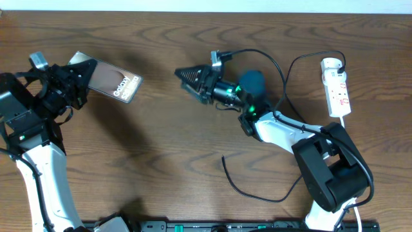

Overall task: Plug charger to phone and switch on socket
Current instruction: 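Release the phone from the right gripper and move it toward the cable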

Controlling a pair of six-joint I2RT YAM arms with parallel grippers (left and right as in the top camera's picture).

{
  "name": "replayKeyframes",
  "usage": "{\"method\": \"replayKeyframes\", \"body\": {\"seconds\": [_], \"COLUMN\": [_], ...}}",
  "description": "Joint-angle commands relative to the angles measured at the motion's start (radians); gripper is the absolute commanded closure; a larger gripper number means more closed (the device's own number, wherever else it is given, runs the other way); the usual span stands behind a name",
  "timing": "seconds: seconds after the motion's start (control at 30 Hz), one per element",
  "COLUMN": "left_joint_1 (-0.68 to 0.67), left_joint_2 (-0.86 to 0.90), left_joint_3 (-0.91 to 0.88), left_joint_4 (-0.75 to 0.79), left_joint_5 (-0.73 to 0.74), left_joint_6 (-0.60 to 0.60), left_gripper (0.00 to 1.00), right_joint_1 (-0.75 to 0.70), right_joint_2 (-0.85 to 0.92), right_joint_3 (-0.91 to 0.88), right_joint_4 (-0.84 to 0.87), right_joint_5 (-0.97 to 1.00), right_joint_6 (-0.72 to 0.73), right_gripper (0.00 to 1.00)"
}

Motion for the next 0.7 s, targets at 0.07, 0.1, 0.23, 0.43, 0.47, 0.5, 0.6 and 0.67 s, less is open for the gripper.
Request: {"method": "replayKeyframes", "body": {"seconds": [0.07,0.1,0.23,0.43,0.47,0.5,0.6,0.67], "left_joint_1": [-0.001,-0.001,-0.001,-0.001,-0.001,-0.002,-0.021,-0.043], "left_joint_2": [-0.003,-0.003,-0.003,-0.003,-0.003,-0.003,-0.003,-0.003], "left_joint_3": [0.006,0.006,0.006,0.006,0.006,0.006,0.006,0.006], "left_joint_4": [0.011,0.011,0.011,-0.006,-0.021,-0.034,-0.091,-0.126], "left_joint_5": [0.089,0.089,0.089,0.091,0.09,0.09,0.09,0.09], "left_joint_6": [0.025,0.025,0.033,0.078,0.092,0.107,0.176,0.221], "left_gripper": [0.93,0.93,0.93,0.93,0.93,0.93,0.93,0.93], "right_joint_1": [-0.005,-0.005,-0.004,0.043,0.058,0.069,0.109,0.134], "right_joint_2": [-0.093,-0.117,-0.234,-0.352,-0.36,-0.363,-0.355,-0.345], "right_joint_3": [0.046,0.062,0.179,0.417,0.423,0.423,0.402,0.368], "right_joint_4": [-0.375,-0.472,-0.933,-1.614,-1.663,-1.69,-1.74,-1.734], "right_joint_5": [0.029,0.063,0.291,0.858,0.915,0.945,0.937,0.891], "right_joint_6": [-0.367,-0.425,-0.647,-0.783,-0.783,-0.782,-0.779,-0.805], "right_gripper": [0.01,0.01,0.01,0.01,0.01,0.01,0.01,0.01]}}
